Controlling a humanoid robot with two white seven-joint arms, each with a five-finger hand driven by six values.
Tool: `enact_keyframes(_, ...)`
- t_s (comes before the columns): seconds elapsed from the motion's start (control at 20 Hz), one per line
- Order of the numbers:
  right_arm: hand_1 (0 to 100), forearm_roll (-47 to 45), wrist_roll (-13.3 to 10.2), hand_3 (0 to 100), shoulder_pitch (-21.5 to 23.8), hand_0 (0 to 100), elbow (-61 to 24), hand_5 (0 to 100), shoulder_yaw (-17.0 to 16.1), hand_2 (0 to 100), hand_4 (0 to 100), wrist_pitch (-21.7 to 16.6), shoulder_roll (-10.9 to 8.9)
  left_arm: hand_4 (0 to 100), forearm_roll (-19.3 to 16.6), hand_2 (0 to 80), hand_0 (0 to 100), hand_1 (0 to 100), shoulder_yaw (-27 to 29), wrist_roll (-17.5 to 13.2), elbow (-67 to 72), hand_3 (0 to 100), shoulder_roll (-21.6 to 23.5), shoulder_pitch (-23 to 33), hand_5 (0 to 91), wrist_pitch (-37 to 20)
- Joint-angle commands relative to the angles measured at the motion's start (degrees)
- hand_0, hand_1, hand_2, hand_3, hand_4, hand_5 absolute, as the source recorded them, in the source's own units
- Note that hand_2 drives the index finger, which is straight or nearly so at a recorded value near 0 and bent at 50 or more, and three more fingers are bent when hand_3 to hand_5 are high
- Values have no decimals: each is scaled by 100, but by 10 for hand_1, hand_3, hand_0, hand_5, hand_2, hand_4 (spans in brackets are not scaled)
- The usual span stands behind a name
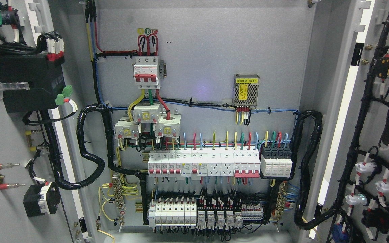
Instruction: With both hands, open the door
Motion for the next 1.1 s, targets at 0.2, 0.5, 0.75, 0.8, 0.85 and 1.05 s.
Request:
enact_keyframes(0.2, 389, -24, 19, 0, 1438, 120, -651, 0, -1301, 0, 0, -1105, -1372, 0, 0, 0, 120, 389, 1, -8, 0, 0, 0, 0, 0, 0)
enact_keyframes(0.5, 389, -16, 10, 0, 1939, 120, -721, 0, -1714, 0, 0, -1784, -1381, 0, 0, 0, 120, 389, 1, -8, 0, 0, 0, 0, 0, 0)
enact_keyframes(0.75, 389, -16, 19, 0, 2010, 120, -792, 0, -2083, 0, 0, -2680, -1442, 0, -44, 0, 120, 389, 18, -26, 26, 0, 0, -44, 0, 8)
enact_keyframes(0.8, 389, -16, 19, 0, 2010, 120, -870, 0, -2188, 0, 0, -2699, -1486, 0, 17, 0, 120, 389, 44, -61, 27, 0, -9, -61, 0, 0)
enact_keyframes(0.85, 389, -24, 19, 0, 2036, 120, -958, 0, -2241, 0, 0, -2690, -1495, 0, 0, 0, 120, 389, 88, -113, 27, 0, -9, -79, 0, 0)
enact_keyframes(1.05, 389, -24, -7, 0, 2071, 120, -976, 0, -2268, 0, 0, -2673, -1487, 0, -35, 0, 120, 389, 203, -123, -1119, 0, -8, 77, 0, -297)
